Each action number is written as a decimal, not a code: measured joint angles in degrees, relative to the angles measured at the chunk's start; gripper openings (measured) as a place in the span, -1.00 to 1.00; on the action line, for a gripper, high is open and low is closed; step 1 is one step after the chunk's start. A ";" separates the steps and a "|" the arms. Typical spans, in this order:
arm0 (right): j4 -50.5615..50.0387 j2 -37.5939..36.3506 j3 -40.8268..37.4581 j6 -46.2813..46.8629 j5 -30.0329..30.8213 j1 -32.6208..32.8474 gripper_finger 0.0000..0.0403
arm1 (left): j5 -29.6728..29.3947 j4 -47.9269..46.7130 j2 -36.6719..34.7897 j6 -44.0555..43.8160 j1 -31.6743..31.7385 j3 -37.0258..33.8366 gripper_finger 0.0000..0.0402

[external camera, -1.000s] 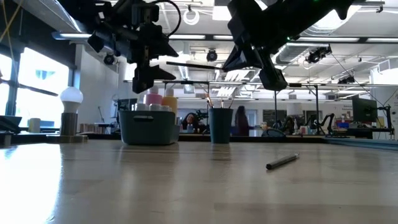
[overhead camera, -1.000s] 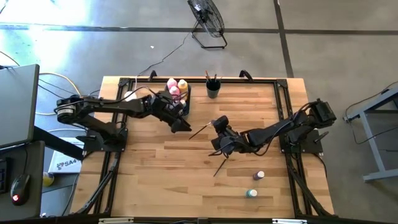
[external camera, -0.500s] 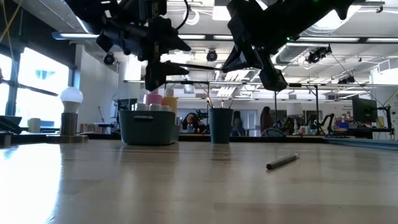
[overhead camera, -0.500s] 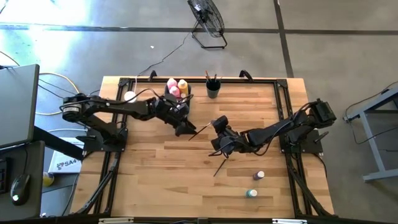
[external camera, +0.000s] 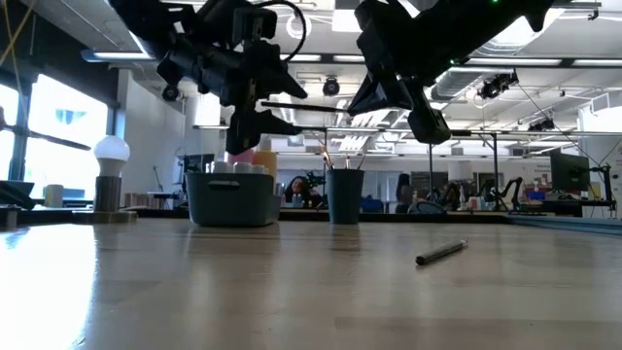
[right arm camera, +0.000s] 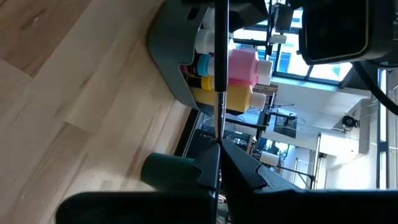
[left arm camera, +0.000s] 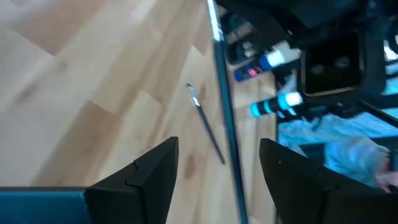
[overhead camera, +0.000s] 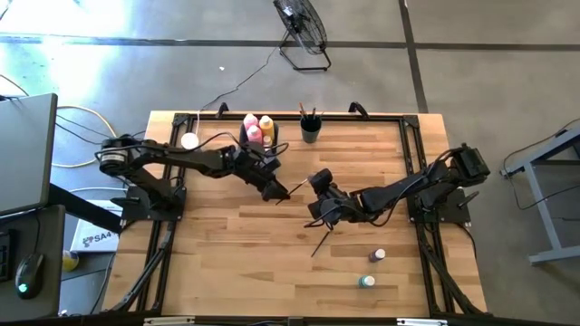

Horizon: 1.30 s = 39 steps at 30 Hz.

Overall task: Pick & Place Paint Supplies
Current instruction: Put the silver paint brush into the green cup

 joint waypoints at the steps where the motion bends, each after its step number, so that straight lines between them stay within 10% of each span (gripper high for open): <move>1: -0.10 0.00 0.00 0.13 0.02 0.00 -0.98 | 0.69 -0.06 0.19 -0.45 -0.14 0.25 0.10; 13: -0.50 0.00 0.00 0.15 0.33 -0.11 -0.98 | 1.81 0.00 1.04 -2.22 -1.83 1.46 0.06; 39: -0.45 -0.07 0.07 0.13 0.65 -0.09 -0.98 | 1.16 -0.48 1.04 -1.96 -1.68 1.39 -0.88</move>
